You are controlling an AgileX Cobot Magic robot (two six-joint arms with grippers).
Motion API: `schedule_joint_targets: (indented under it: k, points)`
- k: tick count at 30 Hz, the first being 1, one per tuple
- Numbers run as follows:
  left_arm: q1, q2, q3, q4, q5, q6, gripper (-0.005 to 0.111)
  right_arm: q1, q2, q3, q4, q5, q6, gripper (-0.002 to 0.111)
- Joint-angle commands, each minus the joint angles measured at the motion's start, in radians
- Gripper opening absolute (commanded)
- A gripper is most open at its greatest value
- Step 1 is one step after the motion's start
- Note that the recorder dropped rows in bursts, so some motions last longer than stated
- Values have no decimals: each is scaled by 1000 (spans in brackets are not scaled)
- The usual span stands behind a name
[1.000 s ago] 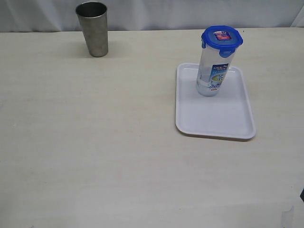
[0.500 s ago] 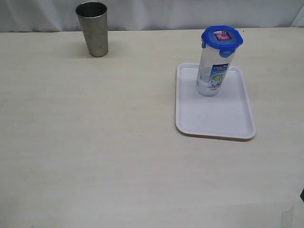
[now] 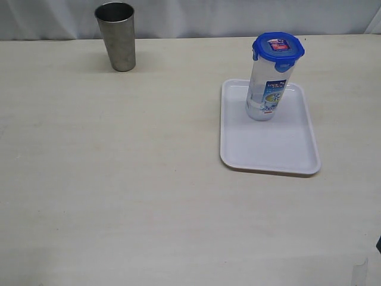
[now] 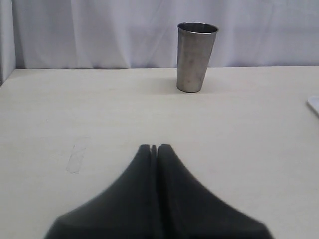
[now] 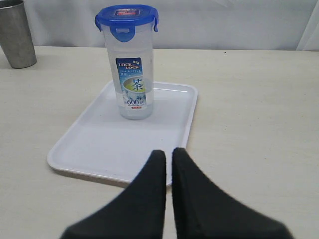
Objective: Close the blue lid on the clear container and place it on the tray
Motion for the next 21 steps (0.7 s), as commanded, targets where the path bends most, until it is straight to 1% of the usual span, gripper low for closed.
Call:
schedule_joint_targets:
  k: [1,7,9,12,16,21]
  points:
    - [5,-2,3,37,-4,21,0,0,-6,1,2,-12,-6,4]
    - [5,-2,3,45,-2,212,0,0,-6,1,2,-12,-6,4]
    - [5,-2,3,45,0,215,0,0,-6,1,2,-12,-6,4]
    - [22,-2,3,43,1,203,0,0,-6,1,2,-12,-6,4]
    - [46,-2,3,43,2,125,0,0,-6,1,2,-12,-6,4]
    - [47,-2,3,45,2,125,0,0,-6,1,2,-12,-6,4]
